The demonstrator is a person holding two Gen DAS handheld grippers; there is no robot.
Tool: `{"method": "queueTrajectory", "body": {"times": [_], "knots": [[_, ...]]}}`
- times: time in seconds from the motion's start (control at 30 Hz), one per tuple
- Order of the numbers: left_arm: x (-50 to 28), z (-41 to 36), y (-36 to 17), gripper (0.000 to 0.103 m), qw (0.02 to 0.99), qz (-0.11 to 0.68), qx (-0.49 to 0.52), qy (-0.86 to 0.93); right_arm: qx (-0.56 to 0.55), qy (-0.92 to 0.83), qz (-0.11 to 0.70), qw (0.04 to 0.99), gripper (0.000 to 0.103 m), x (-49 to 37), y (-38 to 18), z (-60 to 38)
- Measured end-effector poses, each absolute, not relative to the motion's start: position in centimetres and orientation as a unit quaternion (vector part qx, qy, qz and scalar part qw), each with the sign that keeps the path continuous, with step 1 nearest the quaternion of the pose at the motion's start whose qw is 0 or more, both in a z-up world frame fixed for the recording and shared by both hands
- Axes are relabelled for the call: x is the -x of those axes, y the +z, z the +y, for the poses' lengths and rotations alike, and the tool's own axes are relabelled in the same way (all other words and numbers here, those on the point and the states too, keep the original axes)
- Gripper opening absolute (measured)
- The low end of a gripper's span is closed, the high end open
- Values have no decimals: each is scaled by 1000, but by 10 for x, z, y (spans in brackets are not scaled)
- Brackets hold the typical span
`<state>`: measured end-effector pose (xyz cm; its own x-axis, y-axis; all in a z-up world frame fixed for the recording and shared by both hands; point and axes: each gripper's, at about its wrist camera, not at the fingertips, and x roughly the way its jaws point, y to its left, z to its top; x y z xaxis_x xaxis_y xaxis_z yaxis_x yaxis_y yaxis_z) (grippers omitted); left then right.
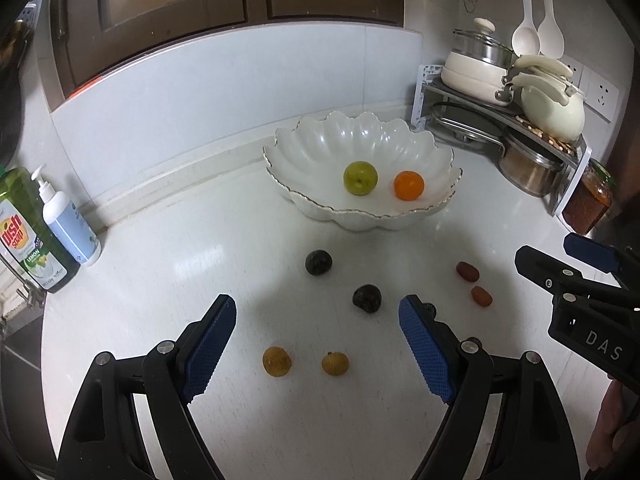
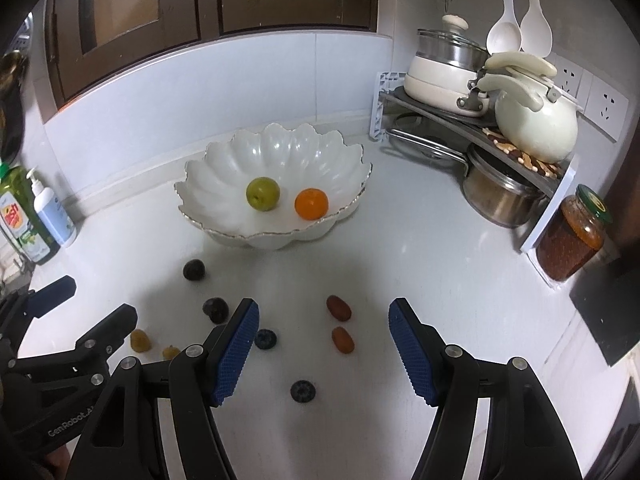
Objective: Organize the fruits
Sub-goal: 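Withdraw both tools from the bowl back toward the remaining fruits, then lower the left tool around a small yellow fruit while the right tool approaches a blueberry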
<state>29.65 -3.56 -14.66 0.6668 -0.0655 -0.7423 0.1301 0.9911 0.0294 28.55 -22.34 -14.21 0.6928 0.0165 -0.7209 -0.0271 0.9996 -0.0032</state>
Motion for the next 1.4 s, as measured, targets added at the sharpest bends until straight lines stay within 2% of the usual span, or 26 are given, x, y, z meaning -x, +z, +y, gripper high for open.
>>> {"method": "queueTrajectory", "body": {"times": [0.23, 0.73, 0.8, 1.13, 1.2, 1.4], "knots": [[-292, -34, -159, 82, 909, 410, -47, -59, 8, 12, 396, 918, 68, -281, -152, -221], [-289, -44, -199, 68, 896, 429, -62, -96, 13, 13, 402, 915, 69, -271, -180, -220], [-287, -46, -204, 62, 895, 429, -66, -100, 13, 14, 403, 915, 68, -270, -184, -220], [-289, -43, -222, 57, 889, 440, -62, -114, 12, 11, 411, 912, 68, -270, -204, -215], [-288, -42, -223, 52, 889, 438, -64, -118, 12, 11, 409, 912, 68, -270, -207, -214], [-284, -40, -228, 50, 892, 431, -67, -123, 9, 12, 410, 912, 68, -268, -214, -213]]}}
